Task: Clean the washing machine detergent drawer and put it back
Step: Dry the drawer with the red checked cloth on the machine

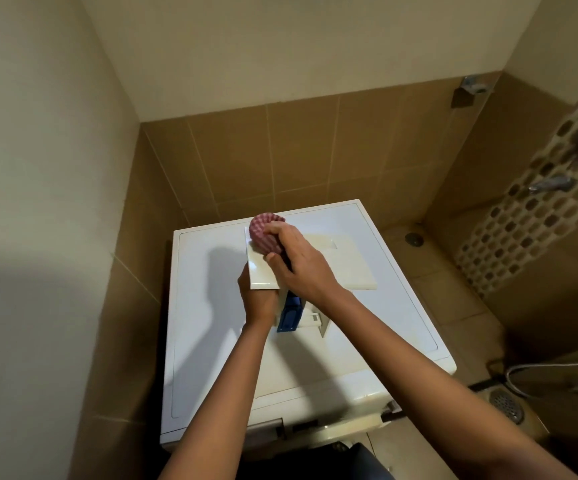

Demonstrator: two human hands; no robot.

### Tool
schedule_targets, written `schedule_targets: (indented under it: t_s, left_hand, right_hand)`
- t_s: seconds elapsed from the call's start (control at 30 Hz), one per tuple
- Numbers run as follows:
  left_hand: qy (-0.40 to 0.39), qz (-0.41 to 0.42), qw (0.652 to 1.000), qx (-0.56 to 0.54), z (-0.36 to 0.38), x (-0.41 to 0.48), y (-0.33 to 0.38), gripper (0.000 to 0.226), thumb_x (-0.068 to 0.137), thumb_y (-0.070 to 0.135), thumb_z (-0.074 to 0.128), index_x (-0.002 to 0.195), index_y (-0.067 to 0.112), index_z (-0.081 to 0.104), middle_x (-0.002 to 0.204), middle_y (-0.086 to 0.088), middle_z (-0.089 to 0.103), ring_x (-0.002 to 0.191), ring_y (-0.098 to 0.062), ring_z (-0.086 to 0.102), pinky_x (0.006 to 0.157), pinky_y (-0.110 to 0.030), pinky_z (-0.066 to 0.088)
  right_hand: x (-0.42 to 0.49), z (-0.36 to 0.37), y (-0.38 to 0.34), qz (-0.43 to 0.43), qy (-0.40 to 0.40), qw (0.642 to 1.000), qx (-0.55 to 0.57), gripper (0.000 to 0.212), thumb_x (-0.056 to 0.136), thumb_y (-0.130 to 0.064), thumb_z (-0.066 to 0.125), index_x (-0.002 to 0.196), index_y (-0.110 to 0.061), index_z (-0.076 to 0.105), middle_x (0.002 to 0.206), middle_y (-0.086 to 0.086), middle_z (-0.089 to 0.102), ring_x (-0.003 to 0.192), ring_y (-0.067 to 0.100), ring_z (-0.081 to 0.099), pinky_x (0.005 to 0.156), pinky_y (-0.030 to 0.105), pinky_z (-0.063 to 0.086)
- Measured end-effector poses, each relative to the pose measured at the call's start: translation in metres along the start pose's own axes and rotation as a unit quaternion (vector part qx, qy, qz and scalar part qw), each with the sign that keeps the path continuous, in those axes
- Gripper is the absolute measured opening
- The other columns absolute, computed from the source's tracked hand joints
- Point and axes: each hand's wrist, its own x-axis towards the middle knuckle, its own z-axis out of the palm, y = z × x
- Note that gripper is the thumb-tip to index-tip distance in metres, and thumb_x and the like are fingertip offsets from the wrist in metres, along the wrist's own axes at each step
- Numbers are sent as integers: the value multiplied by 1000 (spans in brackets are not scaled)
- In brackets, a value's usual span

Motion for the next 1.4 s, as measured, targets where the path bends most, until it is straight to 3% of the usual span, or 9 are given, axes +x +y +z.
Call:
schedule_targets:
  t_s: [0.2,0.5,0.63,0.77,0.93,1.03,1.13,1.3,1.4]
  left_hand:
    - [2,-44,999,2,-11,8,-7,30,91,-5,57,76,21,56,66,11,62,58,3,60,56,-14,48]
    - [19,-88,994,53,-17,20,-2,29,90,5,60,72,27,54,76,8,60,75,-17,57,69,-30,46]
    - [109,-125,984,67,-14,25,7,11,91,15,56,101,15,58,113,-10,61,101,-29,61,84,-42,55]
    - [179,-209,961,-29,-14,15,13,18,89,4,53,106,9,49,120,-13,57,97,-27,59,73,-34,54]
    - [185,-209,952,-123,-28,-5,14,19,90,18,61,109,16,61,105,-2,65,95,-17,59,79,-26,52]
    - [124,-226,928,-269,-20,-20,21,28,99,38,48,119,22,59,111,-1,68,105,-18,65,87,-34,55]
    - [73,-227,930,-279,-10,-25,25,31,98,28,55,127,28,43,121,-3,62,109,-23,63,87,-43,55]
    - [61,-218,945,-237,-9,-16,25,53,93,2,59,134,28,36,111,-1,63,105,-21,62,73,-35,58]
    - [63,-215,953,-204,-13,-5,26,49,95,4,56,137,24,42,103,1,65,102,-25,64,83,-43,57]
  right_hand:
    - [-16,-9,6,-71,-67,995,30,37,95,-20,53,131,-21,47,135,-5,49,113,12,52,84,24,48]
    - [-51,-56,51,35,-28,998,43,23,89,-20,64,109,-17,52,97,-1,62,75,13,58,67,29,46]
    - [-53,-63,55,81,-36,994,60,31,82,-20,69,102,-22,45,93,2,63,73,24,59,65,43,52]
    - [-43,-64,48,66,-48,996,22,55,75,-34,75,120,-31,44,110,-8,55,95,14,55,77,29,50]
    - [-36,-65,44,34,-26,999,-3,40,88,-34,62,126,-36,51,112,-11,63,96,11,58,84,33,51]
    - [-32,-59,38,47,-12,998,31,34,92,-32,59,125,-36,54,109,-13,66,96,9,61,84,31,52]
    - [-27,-51,32,49,-12,999,6,32,92,-35,58,123,-33,55,103,-11,67,92,12,62,79,29,51]
    - [-12,-50,27,123,15,992,3,29,87,-45,62,90,-17,57,72,-3,61,65,13,56,57,26,42]
    - [3,-53,19,162,91,979,87,46,86,-49,63,72,-9,44,61,-4,47,54,6,41,51,20,34]
